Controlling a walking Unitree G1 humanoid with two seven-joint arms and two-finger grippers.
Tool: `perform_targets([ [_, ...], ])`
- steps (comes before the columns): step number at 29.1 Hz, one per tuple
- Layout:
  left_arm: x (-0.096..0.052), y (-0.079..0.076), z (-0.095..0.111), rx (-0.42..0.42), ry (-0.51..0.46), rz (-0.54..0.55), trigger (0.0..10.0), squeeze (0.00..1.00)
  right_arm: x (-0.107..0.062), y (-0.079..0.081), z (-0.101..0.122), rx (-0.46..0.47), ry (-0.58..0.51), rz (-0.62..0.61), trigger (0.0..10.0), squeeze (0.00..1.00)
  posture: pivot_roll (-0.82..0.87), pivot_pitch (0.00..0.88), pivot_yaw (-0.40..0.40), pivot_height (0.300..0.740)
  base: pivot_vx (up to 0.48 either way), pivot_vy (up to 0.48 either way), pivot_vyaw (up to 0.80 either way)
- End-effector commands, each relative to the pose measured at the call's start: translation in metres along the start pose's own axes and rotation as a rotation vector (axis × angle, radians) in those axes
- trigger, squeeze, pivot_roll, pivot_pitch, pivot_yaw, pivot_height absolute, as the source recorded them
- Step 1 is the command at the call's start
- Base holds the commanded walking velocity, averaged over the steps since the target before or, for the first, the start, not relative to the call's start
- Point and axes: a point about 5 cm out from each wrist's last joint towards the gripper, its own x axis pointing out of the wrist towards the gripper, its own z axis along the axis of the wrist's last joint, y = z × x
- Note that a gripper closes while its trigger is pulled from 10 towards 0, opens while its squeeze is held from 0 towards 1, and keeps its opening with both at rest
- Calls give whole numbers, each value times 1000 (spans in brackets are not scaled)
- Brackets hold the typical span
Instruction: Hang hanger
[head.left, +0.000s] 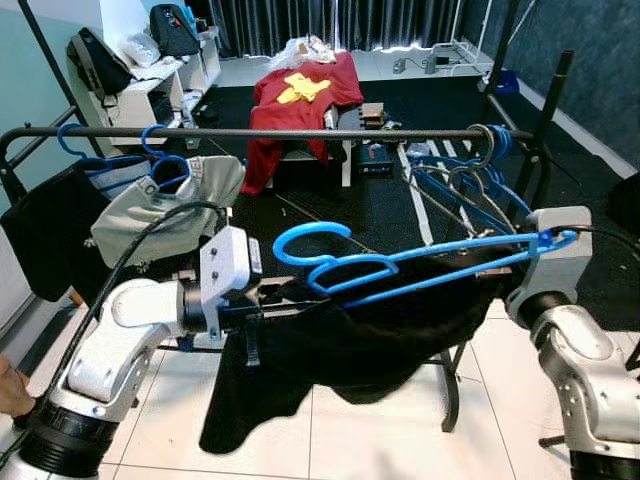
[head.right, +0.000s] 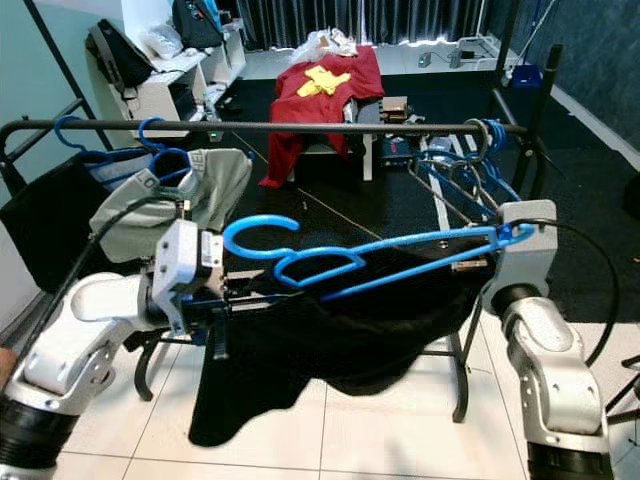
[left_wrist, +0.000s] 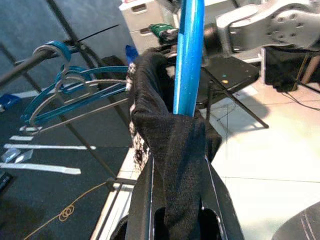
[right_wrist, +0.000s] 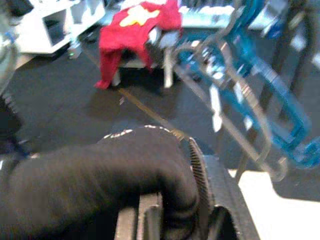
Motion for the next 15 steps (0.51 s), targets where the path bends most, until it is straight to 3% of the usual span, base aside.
perform_targets([
  [1, -9, 14, 0, 42, 29, 82, 10000, 0, -5, 3, -7, 108, 12, 52, 10000, 1000, -120, 0, 30, 740, 0, 0, 0],
  [4, -12, 15, -5, 61, 82, 70, 10000, 0, -7, -8, -11, 143, 13, 14, 10000, 1000, -117, 0, 28, 740, 0, 0, 0],
  [5, -15, 15, -10, 88, 144, 47, 10000, 0, -11, -24, -19, 101, 48, -61, 10000, 1000, -115, 0, 27, 740, 0, 0, 0],
  [6, -15, 15, -10, 88, 144, 47, 10000, 0, -11, -24, -19, 101, 48, -61, 10000, 1000, -115, 0, 27, 740, 0, 0, 0],
  [7, -19, 16, -16, 108, 211, 22, 10000, 0, -20, -53, -37, 48, 134, -199, 10000, 1000, -110, 0, 26, 740, 0, 0, 0],
  [8, -22, 17, -20, 119, 252, 7, 10000, 0, -28, -72, -49, 5, 197, -290, 10000, 1000, -110, 0, 26, 740, 0, 0, 0],
  [10, -25, 18, -23, 124, 279, -3, 10000, 0, -36, -86, -58, -21, 248, -363, 10000, 1000, -110, 0, 26, 740, 0, 0, 0],
  [11, -28, 18, -30, 151, 352, -31, 10000, 0, -48, -104, -61, -39, 278, -461, 10000, 1000, -116, 0, 33, 740, 0, 0, 0],
  [12, -28, 18, -30, 151, 352, -31, 10000, 0, -48, -104, -61, -39, 278, -461, 10000, 1000, -116, 0, 33, 740, 0, 0, 0],
  [13, -32, 19, -35, 171, 407, -53, 10000, 0, -57, -117, -64, -53, 299, -534, 10000, 1000, -116, 0, 33, 740, 0, 0, 0],
  [15, -32, 19, -35, 171, 407, -53, 10000, 0, -57, -117, -64, -53, 299, -534, 10000, 1000, -116, 0, 33, 740, 0, 0, 0],
])
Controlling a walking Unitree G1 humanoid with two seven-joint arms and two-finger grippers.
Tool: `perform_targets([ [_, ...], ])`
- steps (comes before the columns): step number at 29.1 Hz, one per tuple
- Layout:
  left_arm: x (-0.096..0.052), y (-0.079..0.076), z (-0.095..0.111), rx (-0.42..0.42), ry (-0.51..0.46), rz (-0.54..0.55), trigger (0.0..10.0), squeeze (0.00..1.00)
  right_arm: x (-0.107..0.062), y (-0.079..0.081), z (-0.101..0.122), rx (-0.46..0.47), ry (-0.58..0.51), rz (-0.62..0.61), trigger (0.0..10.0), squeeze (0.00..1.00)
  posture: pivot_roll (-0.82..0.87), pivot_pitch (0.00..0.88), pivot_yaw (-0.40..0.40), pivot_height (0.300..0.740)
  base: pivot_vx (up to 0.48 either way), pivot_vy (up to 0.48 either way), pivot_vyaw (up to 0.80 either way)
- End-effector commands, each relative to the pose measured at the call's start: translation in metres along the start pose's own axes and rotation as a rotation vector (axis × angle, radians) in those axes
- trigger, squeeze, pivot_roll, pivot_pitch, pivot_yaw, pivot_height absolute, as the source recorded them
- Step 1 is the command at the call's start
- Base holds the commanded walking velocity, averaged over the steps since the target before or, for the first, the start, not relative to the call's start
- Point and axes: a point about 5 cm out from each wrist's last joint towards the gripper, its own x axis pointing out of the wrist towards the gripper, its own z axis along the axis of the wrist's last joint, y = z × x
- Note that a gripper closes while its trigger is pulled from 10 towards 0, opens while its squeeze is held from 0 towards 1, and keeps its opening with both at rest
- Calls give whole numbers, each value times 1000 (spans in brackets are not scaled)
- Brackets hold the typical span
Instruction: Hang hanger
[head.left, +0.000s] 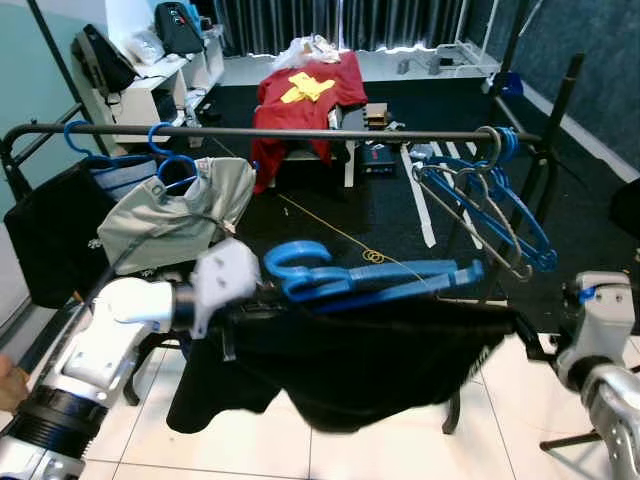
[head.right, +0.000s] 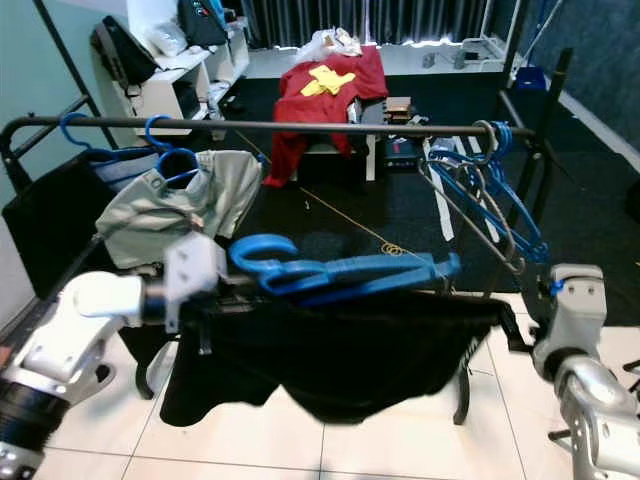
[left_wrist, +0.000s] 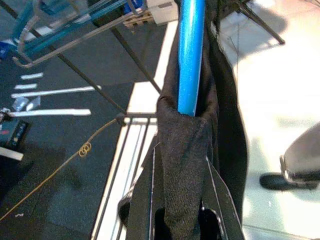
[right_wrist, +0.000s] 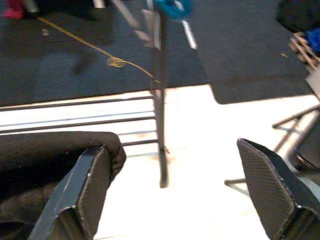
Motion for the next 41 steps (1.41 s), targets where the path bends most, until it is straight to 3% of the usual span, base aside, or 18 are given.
perform_targets([
  [1, -25, 11, -12, 42, 131, 24, 10000, 0, -12, -52, 1, -23, 7, -282, 10000, 1000, -116, 0, 38, 740, 0, 0, 0],
  [4, -18, 8, -15, 54, 144, -53, 10000, 0, -20, -65, 30, 39, -169, -298, 10000, 1000, -121, 0, 57, 740, 0, 0, 0],
  [5, -13, 6, -15, 62, 140, -94, 10000, 0, -23, -56, 50, 90, -287, -202, 10000, 1000, -127, 0, 64, 740, 0, 0, 0],
  [8, -8, 5, -14, 67, 131, -117, 10000, 0, -25, -41, 64, 139, -365, -76, 10000, 1000, -129, 0, 65, 740, 0, 0, 0],
  [9, -3, 6, -12, 78, 115, -127, 10000, 0, -26, -23, 71, 198, -387, 71, 10000, 1000, -129, 0, 66, 740, 0, 0, 0],
  [10, 1, 8, -9, 88, 98, -125, 10000, 0, -26, -4, 71, 251, -369, 213, 10000, 1000, -130, 0, 70, 740, 0, 0, 0],
  [12, 1, 8, -9, 88, 98, -125, 10000, 0, -26, -4, 71, 251, -369, 213, 10000, 1000, -130, 0, 70, 740, 0, 0, 0],
  [13, 6, 10, -6, 98, 78, -120, 10000, 0, -29, 16, 62, 268, -309, 375, 10000, 1000, -128, 0, 70, 740, 0, 0, 0],
  [14, 6, 10, -6, 98, 78, -120, 10000, 0, -29, 16, 62, 268, -309, 375, 10000, 1000, -128, 0, 70, 740, 0, 0, 0],
  [17, 12, 14, -1, 121, 36, -85, 10000, 0, -42, 48, 34, 280, -141, 650, 10000, 1000, -124, 0, 70, 740, 0, 0, 0],
  [21, 13, 16, 1, 132, 15, -67, 10000, 0, -48, 54, 28, 317, -111, 715, 10000, 1000, -127, 0, 71, 740, 0, 0, 0],
  [24, 15, 18, 4, 142, -19, -53, 10000, 0, -49, 48, 35, 480, -158, 728, 10000, 1000, -132, 0, 73, 740, 0, 0, 0],
  [30, 16, 16, 5, 152, -34, -113, 10000, 0, -56, 42, 49, 489, -258, 762, 10000, 1000, -140, 0, 77, 740, 0, 0, 0],
  [31, 16, 13, 4, 155, -26, -157, 10000, 0, -62, 47, 54, 401, -296, 796, 10000, 898, -143, 0, 81, 740, 0, 0, 0],
  [34, 16, 11, 3, 157, -21, -187, 10000, 0, -66, 50, 58, 345, -315, 825, 10000, 898, -143, 0, 81, 740, 0, 0, 0],
  [35, 18, 6, 2, 162, -13, -240, 10000, 0, -72, 63, 57, 225, -290, 900, 10000, 392, -140, 0, 81, 740, 0, 0, 0],
  [36, 20, 1, 2, 176, -1, -298, 10000, 0, -75, 76, 54, 99, -248, 974, 10000, 0, -136, 0, 82, 740, 0, 0, 0],
  [41, 25, -6, 3, 210, 26, -411, 10000, 0, -81, 96, 57, -126, -203, 1121, 10000, 0, -133, 0, 82, 740, 0, 0, 0],
])
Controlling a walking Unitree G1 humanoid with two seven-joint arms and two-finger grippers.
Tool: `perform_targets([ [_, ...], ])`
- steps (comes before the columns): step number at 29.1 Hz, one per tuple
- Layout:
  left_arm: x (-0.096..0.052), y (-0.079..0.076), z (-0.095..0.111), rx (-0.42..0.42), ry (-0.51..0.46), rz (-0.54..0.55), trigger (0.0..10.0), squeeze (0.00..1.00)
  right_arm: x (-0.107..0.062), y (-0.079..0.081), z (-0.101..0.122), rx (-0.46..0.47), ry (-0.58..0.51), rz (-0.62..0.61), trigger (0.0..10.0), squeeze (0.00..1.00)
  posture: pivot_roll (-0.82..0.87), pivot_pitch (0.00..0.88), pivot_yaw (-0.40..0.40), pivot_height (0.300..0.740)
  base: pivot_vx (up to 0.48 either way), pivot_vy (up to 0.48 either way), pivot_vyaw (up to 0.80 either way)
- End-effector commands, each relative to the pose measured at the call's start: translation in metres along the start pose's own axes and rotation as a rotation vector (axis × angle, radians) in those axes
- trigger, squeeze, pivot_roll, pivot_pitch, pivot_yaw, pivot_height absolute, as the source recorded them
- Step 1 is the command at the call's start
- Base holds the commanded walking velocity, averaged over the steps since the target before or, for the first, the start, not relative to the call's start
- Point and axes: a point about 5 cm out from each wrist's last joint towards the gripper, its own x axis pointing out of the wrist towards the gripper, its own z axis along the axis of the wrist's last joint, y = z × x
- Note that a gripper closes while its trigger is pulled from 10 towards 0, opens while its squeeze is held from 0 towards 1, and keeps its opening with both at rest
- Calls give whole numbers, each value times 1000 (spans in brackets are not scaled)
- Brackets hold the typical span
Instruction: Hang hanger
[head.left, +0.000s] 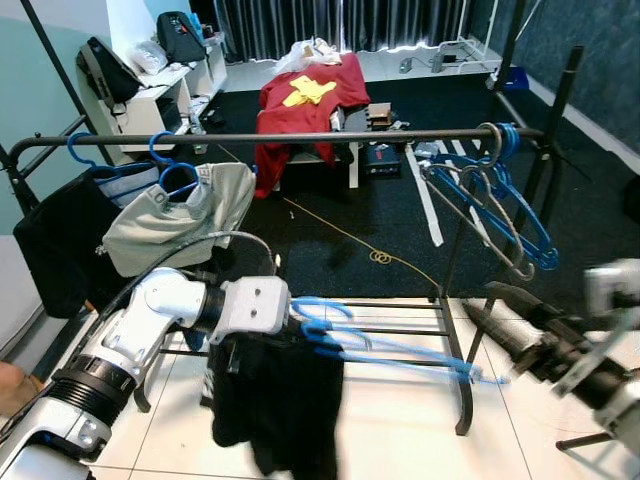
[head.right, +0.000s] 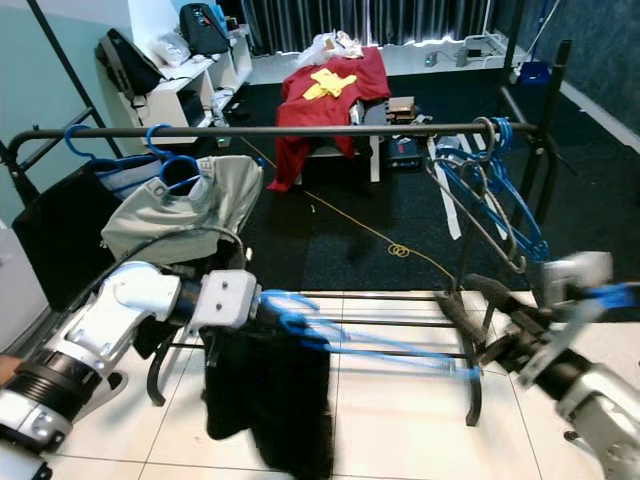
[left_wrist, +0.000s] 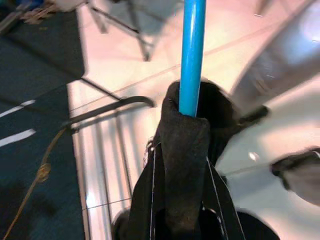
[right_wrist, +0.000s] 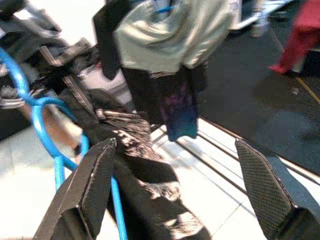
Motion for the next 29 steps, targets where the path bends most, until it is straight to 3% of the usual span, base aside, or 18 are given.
perform_targets([
  [1, -6, 8, 4, 48, 37, -29, 10000, 0, 6, 7, 8, -86, 42, 85, 10000, 0, -133, 0, 84, 740, 0, 0, 0],
  [2, -2, 10, 6, 57, 42, -54, 10000, 0, 11, 12, 14, -136, 91, 165, 10000, 0, -133, 0, 85, 740, 0, 0, 0],
  [4, -2, 10, 6, 57, 42, -54, 10000, 0, 11, 12, 14, -136, 91, 165, 10000, 0, -133, 0, 85, 740, 0, 0, 0],
  [6, 6, 15, 12, 61, 41, -88, 10000, 0, 21, 26, 26, -197, 129, 317, 10000, 0, -134, 0, 86, 740, 0, 0, 0],
  [7, 6, 15, 12, 61, 41, -88, 10000, 0, 21, 26, 26, -197, 129, 317, 10000, 0, -134, 0, 86, 740, 0, 0, 0],
  [8, 9, 17, 14, 58, 38, -94, 10000, 0, 24, 31, 32, -213, 122, 368, 10000, 0, -134, 0, 86, 740, 0, 0, 0],
  [11, 9, 17, 14, 58, 38, -94, 10000, 0, 24, 31, 32, -213, 122, 368, 10000, 0, -134, 0, 86, 740, 0, 0, 0],
  [14, 9, 22, 9, 11, 72, -75, 10000, 0, 24, 38, 49, -248, 39, 465, 10000, 0, -132, 0, 88, 740, 0, 0, 0],
  [24, 1, 27, 1, -31, 117, -30, 10000, 0, 21, 36, 51, -275, 53, 475, 10000, 0, -132, 0, 88, 740, 0, 0, 0],
  [29, -1, 35, 3, -48, 107, 35, 10000, 0, 28, 37, 38, -305, 162, 484, 10000, 0, -128, 0, 87, 740, 0, 0, 0],
])
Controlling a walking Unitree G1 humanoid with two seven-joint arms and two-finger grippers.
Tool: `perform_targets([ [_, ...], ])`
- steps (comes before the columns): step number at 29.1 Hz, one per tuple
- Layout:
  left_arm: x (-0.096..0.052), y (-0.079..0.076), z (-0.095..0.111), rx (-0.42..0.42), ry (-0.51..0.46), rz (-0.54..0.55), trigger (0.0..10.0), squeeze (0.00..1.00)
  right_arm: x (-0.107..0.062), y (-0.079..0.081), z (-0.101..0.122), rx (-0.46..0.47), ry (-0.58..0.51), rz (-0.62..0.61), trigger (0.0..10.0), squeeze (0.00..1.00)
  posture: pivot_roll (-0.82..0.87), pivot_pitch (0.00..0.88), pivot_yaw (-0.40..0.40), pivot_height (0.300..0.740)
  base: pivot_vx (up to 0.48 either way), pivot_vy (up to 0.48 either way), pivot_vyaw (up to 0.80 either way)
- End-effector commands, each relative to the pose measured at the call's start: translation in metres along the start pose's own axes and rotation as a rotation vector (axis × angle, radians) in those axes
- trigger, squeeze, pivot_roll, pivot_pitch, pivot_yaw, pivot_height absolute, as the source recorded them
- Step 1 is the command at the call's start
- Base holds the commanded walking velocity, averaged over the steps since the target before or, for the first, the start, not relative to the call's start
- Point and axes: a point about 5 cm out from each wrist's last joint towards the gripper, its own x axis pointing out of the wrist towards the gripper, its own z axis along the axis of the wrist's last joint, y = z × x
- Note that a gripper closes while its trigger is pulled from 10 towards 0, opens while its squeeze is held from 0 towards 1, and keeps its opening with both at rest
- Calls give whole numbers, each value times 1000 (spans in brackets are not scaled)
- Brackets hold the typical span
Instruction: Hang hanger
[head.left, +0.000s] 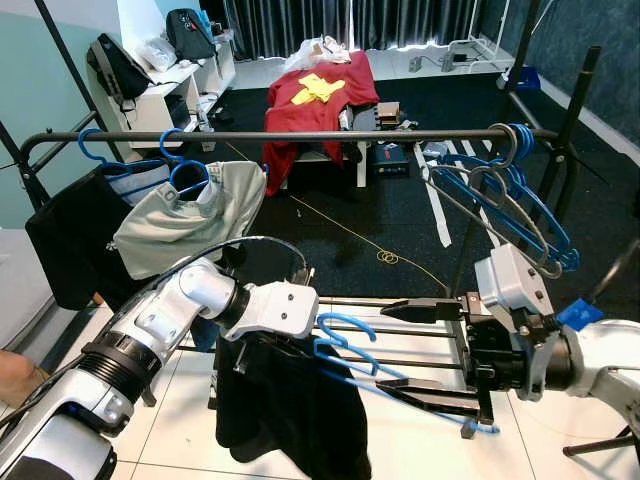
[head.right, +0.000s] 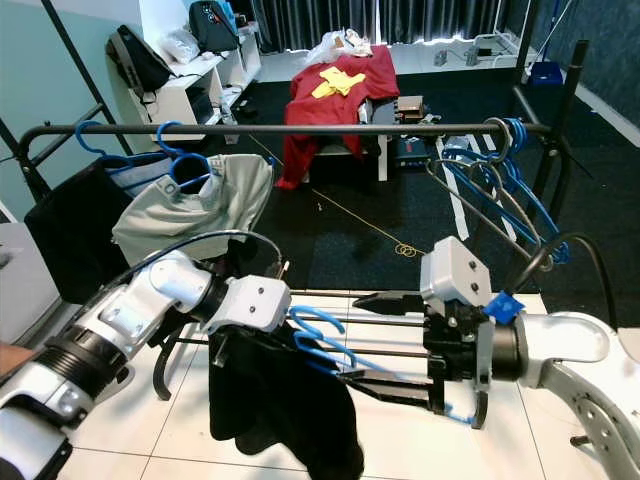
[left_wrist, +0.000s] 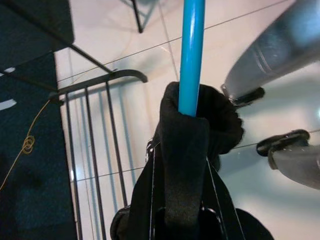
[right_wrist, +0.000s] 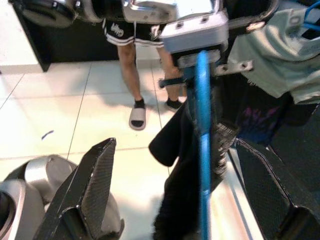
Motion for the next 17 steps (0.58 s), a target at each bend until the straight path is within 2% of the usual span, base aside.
perform_targets([
  [1, -7, 9, 4, 5, 0, 46, 10000, 0, 6, 1, -6, -5, 41, 16, 10000, 0, -128, 0, 87, 740, 0, 0, 0],
  [4, -3, 15, 15, 30, -41, 85, 10000, 0, 19, -17, -11, -44, 82, -103, 10000, 0, -128, 0, 90, 740, 0, 0, 0],
  [6, -3, 15, 15, 30, -41, 85, 10000, 0, 19, -17, -11, -44, 82, -103, 10000, 0, -128, 0, 90, 740, 0, 0, 0],
  [10, 1, 14, 22, 45, -65, 87, 10000, 0, 24, -27, -11, -63, 97, -164, 10000, 0, -129, 0, 89, 740, 0, 0, 0],
  [13, 1, 14, 22, 45, -65, 87, 10000, 0, 24, -27, -11, -63, 97, -164, 10000, 0, -129, 0, 89, 740, 0, 0, 0],
  [14, 3, 14, 25, 54, -74, 86, 10000, 0, 25, -33, -10, -67, 100, -201, 4235, 0, -130, 0, 88, 740, 0, 0, 0],
  [15, 3, 14, 25, 54, -74, 86, 10000, 0, 25, -33, -10, -67, 100, -201, 4235, 0, -130, 0, 88, 740, 0, 0, 0],
  [16, 6, 13, 27, 65, -83, 85, 10000, 0, 25, -37, -10, -74, 98, -223, 0, 0, -129, 0, 87, 740, 0, 0, 0],
  [17, 6, 13, 27, 65, -83, 85, 10000, 0, 25, -37, -10, -74, 98, -223, 0, 0, -129, 0, 87, 740, 0, 0, 0],
])
